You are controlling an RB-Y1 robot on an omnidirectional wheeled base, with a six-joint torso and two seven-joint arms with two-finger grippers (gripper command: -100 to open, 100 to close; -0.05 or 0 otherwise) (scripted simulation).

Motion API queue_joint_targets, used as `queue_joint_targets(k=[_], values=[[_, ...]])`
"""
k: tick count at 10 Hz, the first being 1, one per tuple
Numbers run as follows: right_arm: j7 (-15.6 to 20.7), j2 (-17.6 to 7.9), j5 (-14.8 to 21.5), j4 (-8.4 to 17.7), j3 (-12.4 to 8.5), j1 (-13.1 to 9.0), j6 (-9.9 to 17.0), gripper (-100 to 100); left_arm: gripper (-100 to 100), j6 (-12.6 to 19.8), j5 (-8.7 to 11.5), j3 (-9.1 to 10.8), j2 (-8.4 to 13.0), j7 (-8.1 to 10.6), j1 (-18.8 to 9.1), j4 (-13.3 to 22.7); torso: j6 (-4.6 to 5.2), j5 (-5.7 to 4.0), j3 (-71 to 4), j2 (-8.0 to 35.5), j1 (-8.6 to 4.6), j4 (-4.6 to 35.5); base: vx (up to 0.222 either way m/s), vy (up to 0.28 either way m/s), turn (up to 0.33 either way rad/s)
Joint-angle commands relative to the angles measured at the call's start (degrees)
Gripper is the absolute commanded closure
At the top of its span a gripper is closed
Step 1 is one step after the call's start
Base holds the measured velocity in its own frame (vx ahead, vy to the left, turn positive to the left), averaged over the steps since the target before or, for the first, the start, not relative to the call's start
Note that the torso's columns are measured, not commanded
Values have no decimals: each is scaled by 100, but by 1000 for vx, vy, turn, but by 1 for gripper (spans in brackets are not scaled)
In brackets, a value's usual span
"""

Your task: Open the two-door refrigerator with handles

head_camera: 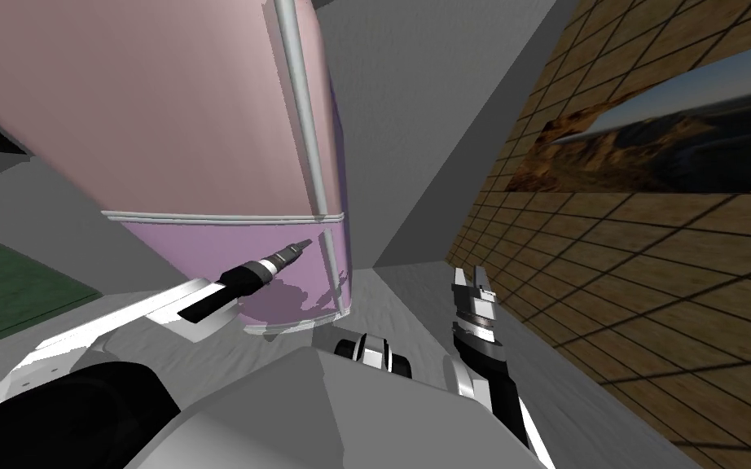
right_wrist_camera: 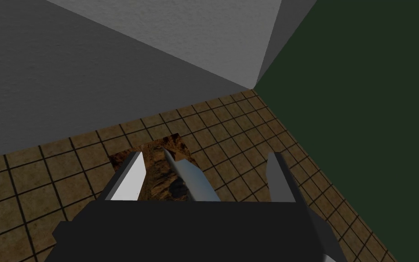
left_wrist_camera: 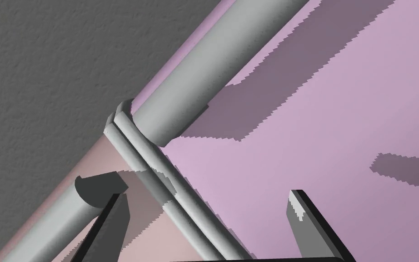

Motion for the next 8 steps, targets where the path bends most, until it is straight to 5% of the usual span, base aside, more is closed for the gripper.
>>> queue_joint_targets(k=[1, 7, 8], values=[[0, 0, 0, 0, 0, 0, 0, 0, -100, 159, 116, 186, 52, 51, -64, 143, -2, -2, 4, 8, -7, 2, 191, -106, -30], [0, -1, 0, 0, -1, -2, 0, 0, -100, 383, 195, 314, 140, 99, -148, 147, 2, 3, 9, 13, 13, 5, 135, -69, -7], [0, -1, 0, 0, -1, -3, 1, 0, 100, 404, 198, 320, 146, 105, -146, 141, 2, 0, 14, 23, -1, 7, 8, 2, 10]])
